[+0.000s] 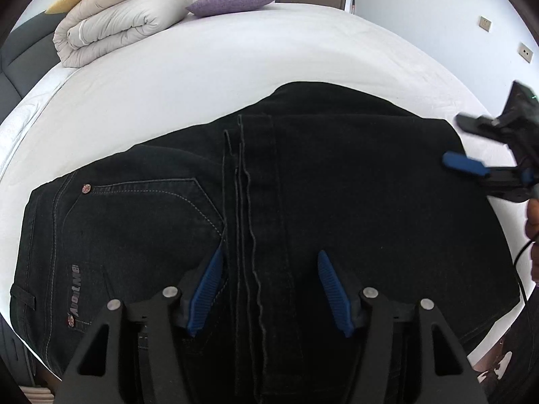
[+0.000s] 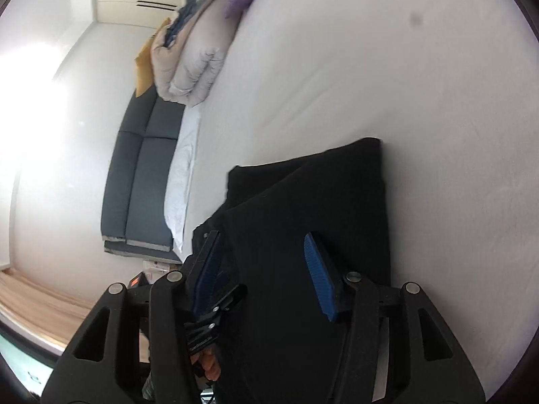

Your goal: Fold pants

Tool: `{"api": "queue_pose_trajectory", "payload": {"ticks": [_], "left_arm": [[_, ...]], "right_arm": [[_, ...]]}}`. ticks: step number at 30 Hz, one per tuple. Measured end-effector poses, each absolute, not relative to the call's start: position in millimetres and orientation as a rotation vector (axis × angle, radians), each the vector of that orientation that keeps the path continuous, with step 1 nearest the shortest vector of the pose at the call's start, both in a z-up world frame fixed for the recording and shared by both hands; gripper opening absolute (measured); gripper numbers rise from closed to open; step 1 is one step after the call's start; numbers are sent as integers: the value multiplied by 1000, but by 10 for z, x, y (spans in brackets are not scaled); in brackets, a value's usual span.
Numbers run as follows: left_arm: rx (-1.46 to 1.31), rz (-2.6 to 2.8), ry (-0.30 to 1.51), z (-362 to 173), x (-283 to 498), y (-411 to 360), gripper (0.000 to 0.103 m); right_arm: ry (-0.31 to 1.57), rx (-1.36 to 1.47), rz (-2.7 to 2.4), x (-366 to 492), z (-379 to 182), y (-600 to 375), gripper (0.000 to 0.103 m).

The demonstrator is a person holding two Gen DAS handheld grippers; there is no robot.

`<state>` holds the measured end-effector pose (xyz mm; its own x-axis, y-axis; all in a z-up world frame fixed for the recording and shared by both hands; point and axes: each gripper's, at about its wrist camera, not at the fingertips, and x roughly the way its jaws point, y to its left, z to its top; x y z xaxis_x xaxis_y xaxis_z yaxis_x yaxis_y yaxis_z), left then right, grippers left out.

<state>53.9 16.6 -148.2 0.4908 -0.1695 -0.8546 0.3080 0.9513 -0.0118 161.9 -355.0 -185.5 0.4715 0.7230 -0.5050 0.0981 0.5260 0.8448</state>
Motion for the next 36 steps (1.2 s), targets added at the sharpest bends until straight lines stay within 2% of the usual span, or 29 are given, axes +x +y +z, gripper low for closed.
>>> {"api": "queue_pose_trajectory", "payload": {"ticks": [1, 3, 14, 23, 28, 33, 36], "left_arm": [[151, -291, 1017, -1485, 534, 169, 62], [148, -290, 1013, -1494, 501, 186, 63], [149, -273, 1001, -1490, 481, 83, 63], [142, -273, 995, -1505, 478, 94, 63], [137, -274, 991, -1503, 477, 104, 63], [126, -276, 984, -1504, 471, 125, 63], [74, -292, 978, -1465, 465, 206, 62]], "right_arm": [[1037, 982, 464, 1632, -1940, -3572, 36], [1033, 985, 471, 1659, -2089, -3500, 34], [1135, 866, 572, 864, -2039, -2989, 34], [1135, 899, 599, 364, -2076, -2670, 34], [1238, 778, 566, 180, -2027, -2526, 36], [1124, 801, 620, 148, -1691, -2563, 38], [1067, 806, 625, 298, -1513, -2569, 44]]}}
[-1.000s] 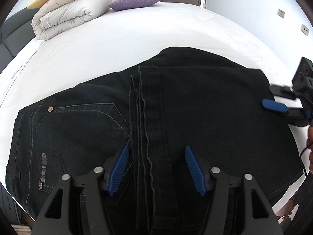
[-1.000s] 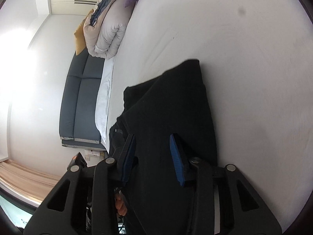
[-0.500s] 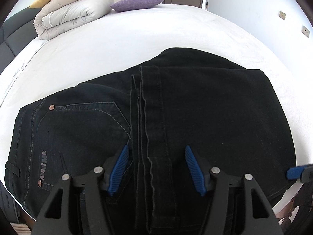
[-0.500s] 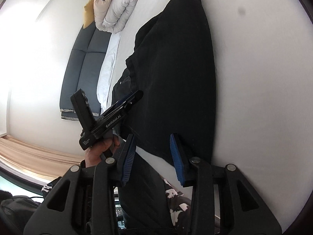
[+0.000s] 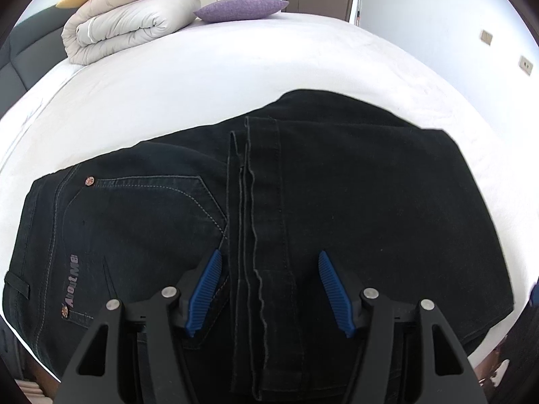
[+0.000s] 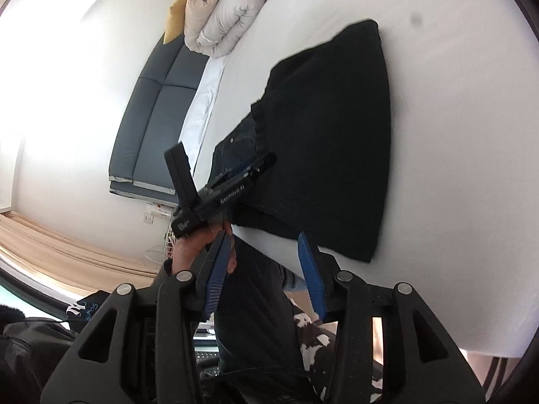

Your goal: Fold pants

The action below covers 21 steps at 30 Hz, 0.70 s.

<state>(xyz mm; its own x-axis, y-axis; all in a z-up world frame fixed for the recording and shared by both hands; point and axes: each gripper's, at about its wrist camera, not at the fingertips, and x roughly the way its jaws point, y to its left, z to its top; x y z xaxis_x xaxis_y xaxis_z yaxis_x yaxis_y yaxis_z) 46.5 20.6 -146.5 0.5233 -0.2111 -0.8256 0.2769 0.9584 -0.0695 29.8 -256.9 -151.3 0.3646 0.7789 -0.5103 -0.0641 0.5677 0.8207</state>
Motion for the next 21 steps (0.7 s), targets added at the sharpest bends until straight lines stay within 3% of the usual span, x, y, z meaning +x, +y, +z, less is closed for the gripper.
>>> {"api": "queue_pose_trajectory", "payload": {"ticks": [4, 6, 7, 8, 14, 21], "left_arm": [[-176, -351, 930, -1269, 309, 603, 66], [-323, -349, 855, -1137, 140, 925, 84], [-386, -340, 819, -1090, 61, 1087, 99], [-454, -325, 779, -1046, -26, 1279, 103], [-815, -178, 652, -1071, -323, 2474, 103], [-1136, -72, 655, -1674, -463, 3162, 102]], "right_arm": [[1036, 801, 635, 655, -1406, -2414, 45], [1027, 833, 664, 845, -1410, -2297, 54], [1027, 847, 675, 939, -1429, -2222, 59], [1035, 851, 663, 1019, -1449, -2180, 60], [1114, 872, 683, 1376, -1691, -1875, 60], [1176, 812, 698, 1599, -1877, -1460, 34]]}}
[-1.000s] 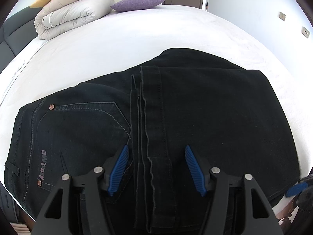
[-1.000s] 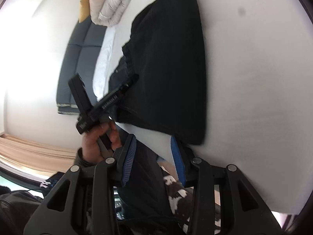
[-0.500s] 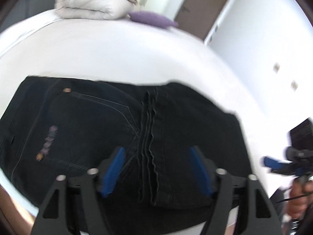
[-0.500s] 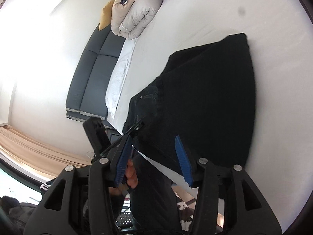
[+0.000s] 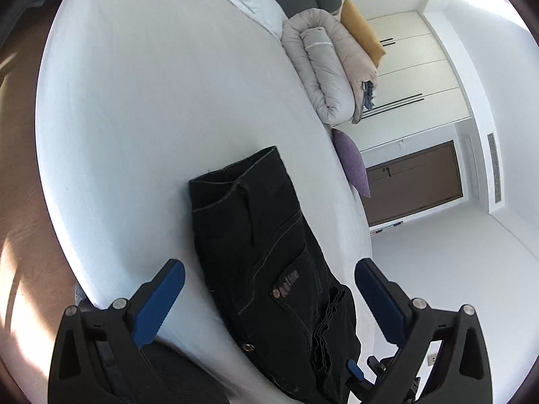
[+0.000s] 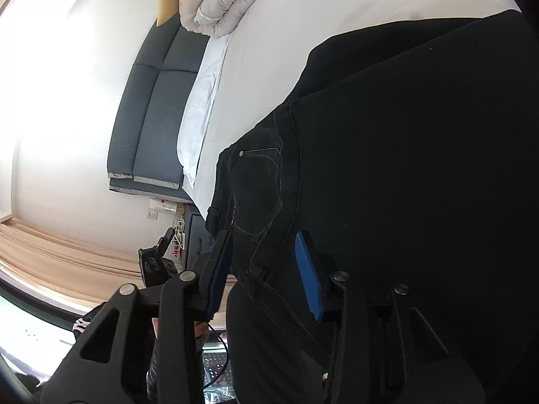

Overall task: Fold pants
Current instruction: 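Grasp the jeans waistband end with the left tool and lift it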

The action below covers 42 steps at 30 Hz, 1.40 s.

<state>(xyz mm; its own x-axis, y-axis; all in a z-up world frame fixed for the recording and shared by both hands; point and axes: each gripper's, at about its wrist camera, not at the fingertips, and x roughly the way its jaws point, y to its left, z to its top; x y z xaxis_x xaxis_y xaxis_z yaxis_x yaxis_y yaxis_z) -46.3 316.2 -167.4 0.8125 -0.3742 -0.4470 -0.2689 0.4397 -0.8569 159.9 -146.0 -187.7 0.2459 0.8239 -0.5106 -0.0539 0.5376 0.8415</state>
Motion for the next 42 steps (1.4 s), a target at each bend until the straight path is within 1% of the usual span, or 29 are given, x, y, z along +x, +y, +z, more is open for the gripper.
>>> {"api": "queue_pose_trajectory", "payload": {"ticks": [4, 10, 12, 14, 16, 18, 21, 22, 23, 25, 28, 29, 31, 34, 35, 37, 42], "left_arm": [[-1193, -97, 684, -1873, -321, 3124, 101], [-1253, -110, 670, -1956, -216, 3167, 101], [-1267, -119, 665, -1950, -159, 3186, 97], [-1289, -137, 667, -1964, -106, 3193, 85], [-1304, -151, 679, -1985, -39, 3187, 80], [-1291, -164, 696, -1993, 27, 3161, 79], [-1271, -164, 715, -2006, 69, 3136, 68], [-1275, -159, 719, -2023, 70, 3138, 56], [-1280, -154, 724, -2035, 72, 3139, 41], [-1271, -141, 736, -2052, 60, 3144, 24], [-1227, -133, 728, -1977, 42, 3131, 22], [-1204, -128, 728, -1935, 47, 3114, 21], [-1157, -126, 721, -1840, 69, 3068, 20], [-1070, -127, 705, -1653, 102, 2972, 17], [-1034, -133, 697, -1589, 79, 2934, 14], [-938, -144, 684, -1397, 105, 2807, 11], [-726, -184, 665, -987, 160, 2380, 11]], "right_arm": [[1202, 799, 702, 1723, -1962, -1276, 34], [1234, 772, 708, 1832, -2054, -1060, 34], [1237, 765, 703, 1862, -2064, -1020, 34], [1240, 755, 702, 1912, -2058, -954, 34], [1247, 731, 700, 1939, -2037, -901, 34], [1254, 713, 702, 1972, -2008, -834, 34], [1273, 680, 697, 2035, -1999, -726, 34], [1279, 672, 691, 2066, -2006, -691, 34], [1287, 665, 682, 2095, -2019, -666, 34], [1300, 672, 662, 2167, -2067, -624, 34], [1341, 637, 611, 2256, -2152, -564, 32], [1356, 636, 599, 2283, -2184, -556, 30], [1369, 625, 576, 2328, -2226, -553, 22], [1370, 599, 553, 2351, -2286, -540, 13], [1364, 592, 545, 2349, -2312, -539, 8], [1356, 602, 523, 2335, -2366, -558, 0], [1317, 586, 510, 2287, -2410, -550, 0]]}}
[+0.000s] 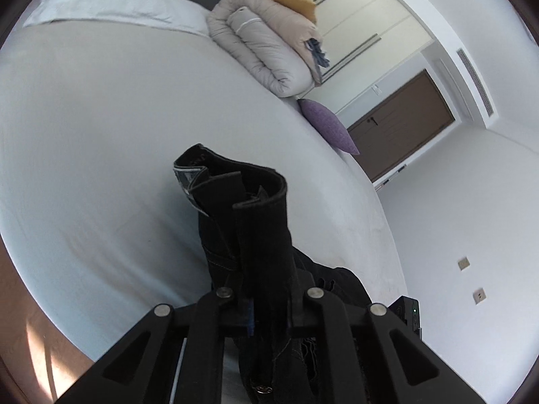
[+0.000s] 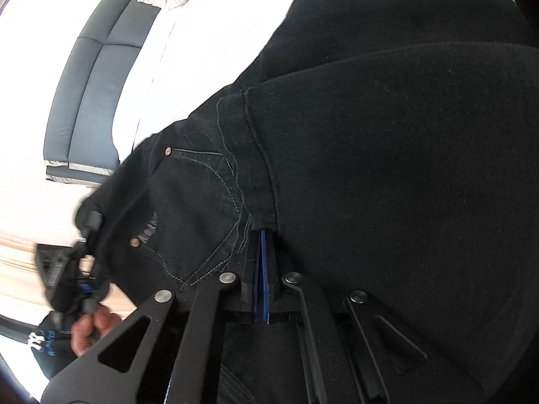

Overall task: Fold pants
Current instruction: 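Grasp the jeans waistband end with the left tool and lift it, then fold the held waistband over onto the jeans with the left tool and release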

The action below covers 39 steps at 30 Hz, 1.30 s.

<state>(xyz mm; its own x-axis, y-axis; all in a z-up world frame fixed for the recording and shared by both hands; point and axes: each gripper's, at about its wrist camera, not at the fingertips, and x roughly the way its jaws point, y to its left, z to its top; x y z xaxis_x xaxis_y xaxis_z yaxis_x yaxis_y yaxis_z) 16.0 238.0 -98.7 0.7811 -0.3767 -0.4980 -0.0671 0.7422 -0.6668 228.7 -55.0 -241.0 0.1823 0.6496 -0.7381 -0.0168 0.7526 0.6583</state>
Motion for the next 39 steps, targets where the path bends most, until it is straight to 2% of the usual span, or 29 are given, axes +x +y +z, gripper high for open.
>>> {"api": "queue_pose_trajectory", "payload": {"ticks": [3, 5, 6, 8, 9, 10, 14, 24, 26, 28, 29, 30, 31, 34, 39], "left_arm": [[-619, -236, 656, -782, 173, 2026, 11], [-531, -280, 647, -657, 169, 1732, 11], [-481, -303, 642, -611, 145, 1573, 11], [-381, -355, 641, -578, 90, 1222, 11], [-328, -378, 644, -587, 65, 1034, 11], [-282, -396, 649, -611, 47, 870, 11], [-163, -459, 691, -806, -35, 358, 11], [225, -519, 671, -1082, -397, -391, 11], [256, -530, 674, -1132, -422, -442, 11], [269, -537, 675, -1165, -457, -478, 11], [269, -542, 675, -1163, -451, -507, 11], [269, -547, 673, -1161, -452, -517, 11], [274, -555, 674, -1163, -450, -539, 11], [299, -585, 672, -1164, -515, -637, 11], [325, -633, 657, -1113, -513, -824, 11]], "right_arm": [[1290, 604, 531, 2273, -2376, -581, 2], [1238, 675, 559, 2230, -2295, -711, 10], [1195, 713, 572, 2205, -2237, -818, 19], [1117, 811, 570, 2140, -2124, -1119, 50], [1087, 856, 561, 2116, -2076, -1261, 78], [1047, 905, 553, 2088, -2011, -1428, 87], [981, 931, 595, 1997, -1777, -1822, 87], [1159, 797, 548, 2090, -1991, -1597, 85], [1142, 795, 529, 2063, -2028, -1657, 74], [1145, 784, 510, 2019, -2054, -1742, 51], [1143, 774, 499, 2004, -2065, -1779, 44], [1142, 758, 486, 1982, -2076, -1806, 30], [1137, 746, 468, 1947, -2083, -1861, 25], [1112, 725, 452, 1860, -2046, -1992, 17], [1063, 687, 434, 1718, -1919, -2280, 16]]}}
